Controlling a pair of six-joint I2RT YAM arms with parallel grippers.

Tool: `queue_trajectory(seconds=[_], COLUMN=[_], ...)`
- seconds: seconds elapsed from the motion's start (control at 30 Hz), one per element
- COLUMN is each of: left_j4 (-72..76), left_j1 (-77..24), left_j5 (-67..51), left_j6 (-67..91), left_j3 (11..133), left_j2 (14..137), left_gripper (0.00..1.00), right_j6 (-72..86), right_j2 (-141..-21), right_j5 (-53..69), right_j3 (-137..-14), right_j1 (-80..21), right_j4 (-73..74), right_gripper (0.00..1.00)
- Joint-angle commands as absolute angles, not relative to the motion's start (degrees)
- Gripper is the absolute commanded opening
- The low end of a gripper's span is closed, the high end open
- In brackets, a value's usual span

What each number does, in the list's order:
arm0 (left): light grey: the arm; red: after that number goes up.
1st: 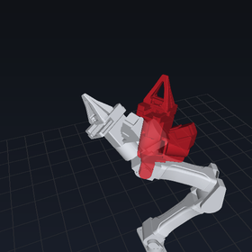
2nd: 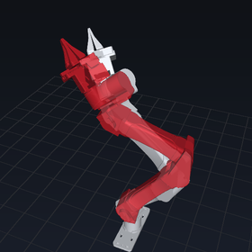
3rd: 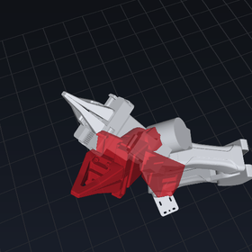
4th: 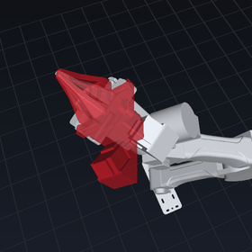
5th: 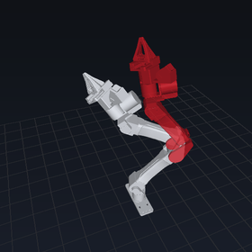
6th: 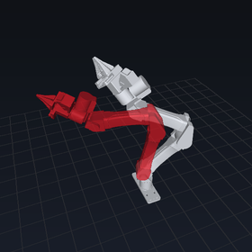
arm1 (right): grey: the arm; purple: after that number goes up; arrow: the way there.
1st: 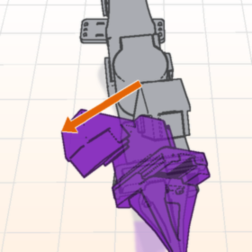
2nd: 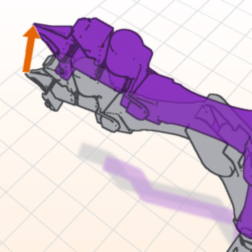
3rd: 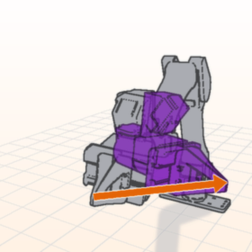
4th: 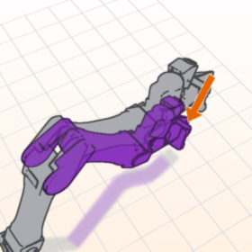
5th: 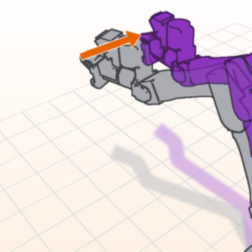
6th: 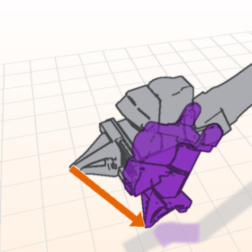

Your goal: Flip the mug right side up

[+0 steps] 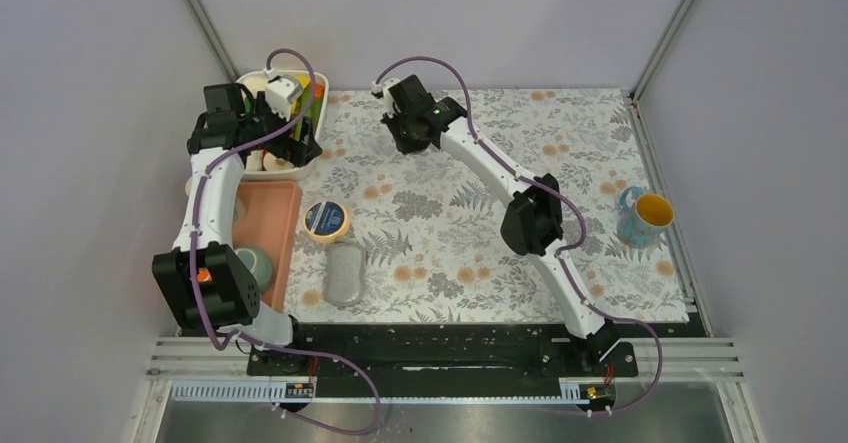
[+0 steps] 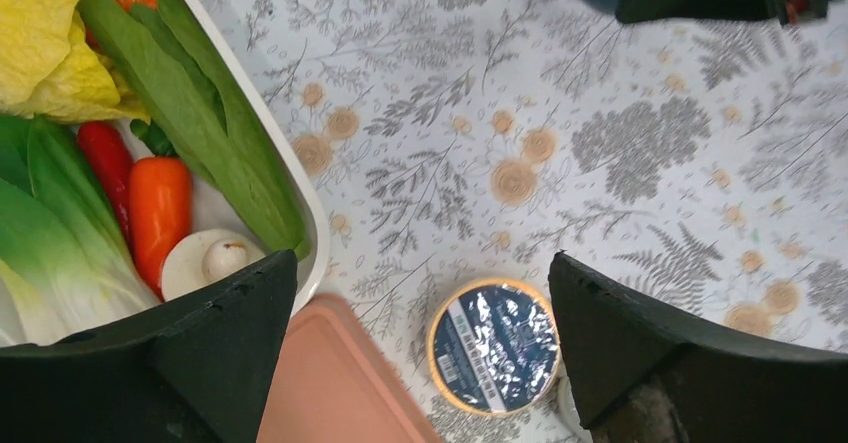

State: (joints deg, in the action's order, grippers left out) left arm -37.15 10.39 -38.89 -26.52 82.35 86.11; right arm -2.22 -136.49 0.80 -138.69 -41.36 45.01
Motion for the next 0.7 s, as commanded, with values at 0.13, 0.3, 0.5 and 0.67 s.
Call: queue_trajectory(seconds=[0.13,0.3,0.5,0.67], left_j4=[-44.08,-50.95,-59.95,-72.68], left_j1=[11.07,11.16,11.31,11.68], left_j5=[-32.33,-30.88,-29.38,-25.86], left_j6=[-40.68,-47.36,-57.95,-72.38], left_j3=[79.24,80.67,81.61,82.68], left_j2=[86.56,88.39,89.66,90.07], left_gripper=[0.99,0.99,0.99,0.99], right_j6=[-5.09,-3.94,-3.52,-4.09], right_j2=[-142.72,-144.54,-145.5,-143.51], right_j5=[-2.24,-0.3,3.83,5.13], right_j3=[-142.91,-143.52,-143.31,-143.01], right_j1=[-39.38,-38.55,-37.31,-36.73], right_j4=[57.38,59.7,59.55,59.53], right_gripper=[0.0,0.0,0.28,0.44])
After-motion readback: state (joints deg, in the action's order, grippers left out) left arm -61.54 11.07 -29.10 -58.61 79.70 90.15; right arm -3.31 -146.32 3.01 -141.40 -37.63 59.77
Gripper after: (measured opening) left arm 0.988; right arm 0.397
